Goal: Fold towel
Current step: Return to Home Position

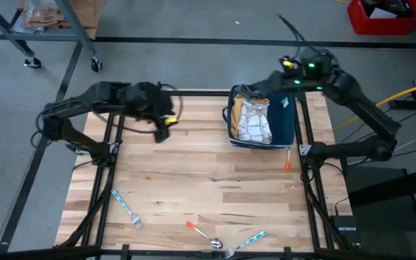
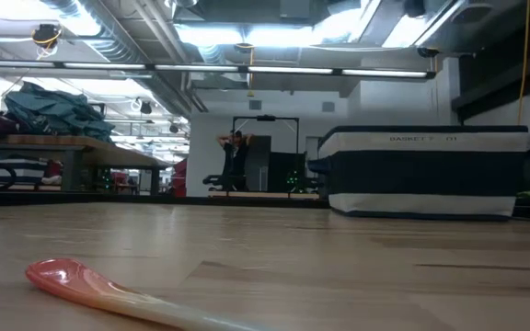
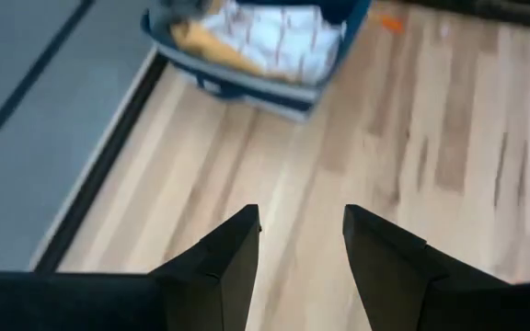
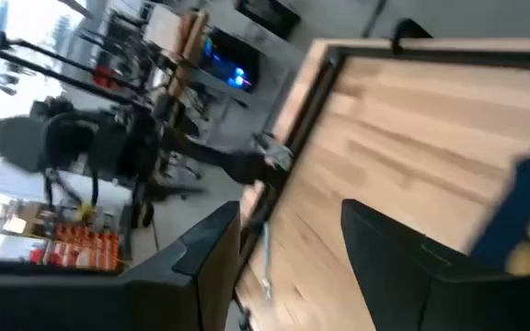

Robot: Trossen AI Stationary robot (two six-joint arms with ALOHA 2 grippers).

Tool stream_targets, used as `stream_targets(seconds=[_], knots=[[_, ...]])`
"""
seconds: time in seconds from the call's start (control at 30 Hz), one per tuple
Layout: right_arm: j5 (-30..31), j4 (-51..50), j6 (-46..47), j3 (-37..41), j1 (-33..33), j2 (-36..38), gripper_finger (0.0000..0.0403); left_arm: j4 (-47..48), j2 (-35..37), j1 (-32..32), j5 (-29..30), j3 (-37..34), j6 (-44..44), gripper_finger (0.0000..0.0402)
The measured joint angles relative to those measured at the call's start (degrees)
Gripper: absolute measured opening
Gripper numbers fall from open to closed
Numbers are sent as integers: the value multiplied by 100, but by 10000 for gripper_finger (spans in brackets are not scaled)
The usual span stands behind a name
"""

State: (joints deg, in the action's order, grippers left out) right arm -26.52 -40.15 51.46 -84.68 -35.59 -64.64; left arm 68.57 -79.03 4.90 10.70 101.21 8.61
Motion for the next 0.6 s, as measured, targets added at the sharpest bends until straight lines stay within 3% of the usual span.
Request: stream_targets(seconds=[0.17, 0.3, 0.43, 0.6], knots=[[65, -1278, -144, -120, 0, 808, 195, 332, 757, -493, 0, -685, 315, 153], [628, -1852, -255, -61, -2, 1779, 195, -160, 1664, -944, 32, -1725, 593, 153], [919, -1620, -182, 455, -6, 3139, 195, -1397, 2678, -1329, 319, -3191, 775, 153], [1357, -770, 481, 1653, -7, 5014, 195, -3505, 3730, -1520, 547, -5114, 345, 153]])
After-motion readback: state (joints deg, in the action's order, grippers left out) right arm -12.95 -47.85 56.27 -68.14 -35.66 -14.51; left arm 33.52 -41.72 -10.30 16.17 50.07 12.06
